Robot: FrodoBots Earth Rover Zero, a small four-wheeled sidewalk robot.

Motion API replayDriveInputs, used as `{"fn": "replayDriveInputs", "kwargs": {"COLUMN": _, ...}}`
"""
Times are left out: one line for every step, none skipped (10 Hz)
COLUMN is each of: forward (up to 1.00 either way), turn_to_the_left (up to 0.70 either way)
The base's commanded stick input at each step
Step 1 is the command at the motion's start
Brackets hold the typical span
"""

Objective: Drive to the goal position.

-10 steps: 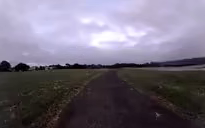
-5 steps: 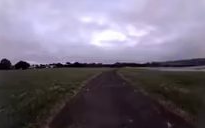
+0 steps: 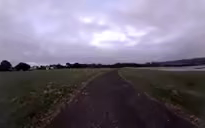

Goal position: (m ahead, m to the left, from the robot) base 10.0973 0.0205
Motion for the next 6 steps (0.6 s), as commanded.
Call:
{"fn": "replayDriveInputs", "kwargs": {"forward": 0.5, "turn_to_the_left": 0.0}}
{"fn": "replayDriveInputs", "kwargs": {"forward": 0.5, "turn_to_the_left": 0.0}}
{"fn": "replayDriveInputs", "kwargs": {"forward": 0.5, "turn_to_the_left": 0.0}}
{"fn": "replayDriveInputs", "kwargs": {"forward": 0.5, "turn_to_the_left": 0.0}}
{"fn": "replayDriveInputs", "kwargs": {"forward": 0.5, "turn_to_the_left": 0.0}}
{"fn": "replayDriveInputs", "kwargs": {"forward": 0.5, "turn_to_the_left": 0.0}}
